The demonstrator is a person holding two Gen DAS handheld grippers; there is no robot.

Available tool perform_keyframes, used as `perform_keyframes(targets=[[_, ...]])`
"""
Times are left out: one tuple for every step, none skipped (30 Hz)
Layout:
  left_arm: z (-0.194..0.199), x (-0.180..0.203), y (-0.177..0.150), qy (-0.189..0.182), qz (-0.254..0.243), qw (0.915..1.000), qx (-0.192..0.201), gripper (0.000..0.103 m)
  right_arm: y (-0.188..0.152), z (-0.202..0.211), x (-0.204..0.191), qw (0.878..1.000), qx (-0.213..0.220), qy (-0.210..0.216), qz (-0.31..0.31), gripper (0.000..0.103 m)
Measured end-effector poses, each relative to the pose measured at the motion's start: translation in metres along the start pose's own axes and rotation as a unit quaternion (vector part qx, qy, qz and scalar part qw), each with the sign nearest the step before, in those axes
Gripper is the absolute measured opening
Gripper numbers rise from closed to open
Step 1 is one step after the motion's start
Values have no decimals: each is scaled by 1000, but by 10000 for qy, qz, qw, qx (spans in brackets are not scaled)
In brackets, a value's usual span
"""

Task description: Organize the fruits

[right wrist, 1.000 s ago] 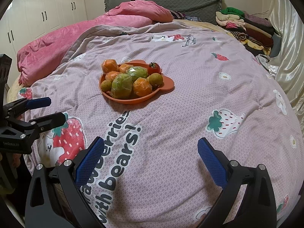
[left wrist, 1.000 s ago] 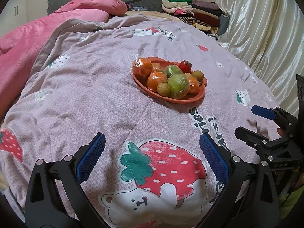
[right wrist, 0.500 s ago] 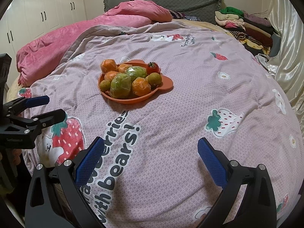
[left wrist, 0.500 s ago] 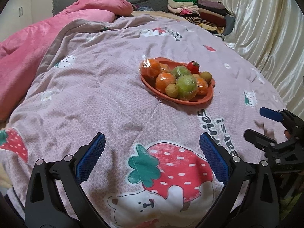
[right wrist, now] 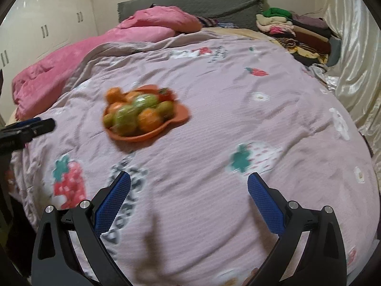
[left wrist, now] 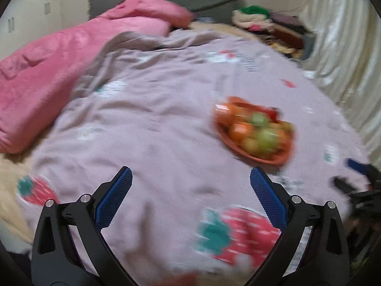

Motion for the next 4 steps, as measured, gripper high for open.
perform_keyframes(targets=[[-6,-15,7,166,55,9998,-46,93,4,-2,12,9999,9,-112,-17,98],[-16,-33,14,317,127,9993,-175,93,10,-4,30,9996,-4,-285,-60,98],[-24,-49,20,415,203,9985,-290,93,15,-9,47,9992,-21,-382,-108,98],[-36,-72,30,559,310,9971,-402,93,18,-13,61,9988,-53,-469,-165,98]])
Point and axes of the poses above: each gripper's, at about its wrist camera, not at the fingertips, and z roughly against the way its jaws point, x to its right, y to its top, the point moved 10 cm from there along -z, roughly the way its jaws point, and after that the axes turned 4 degrees about z, right-handed, at the moved point
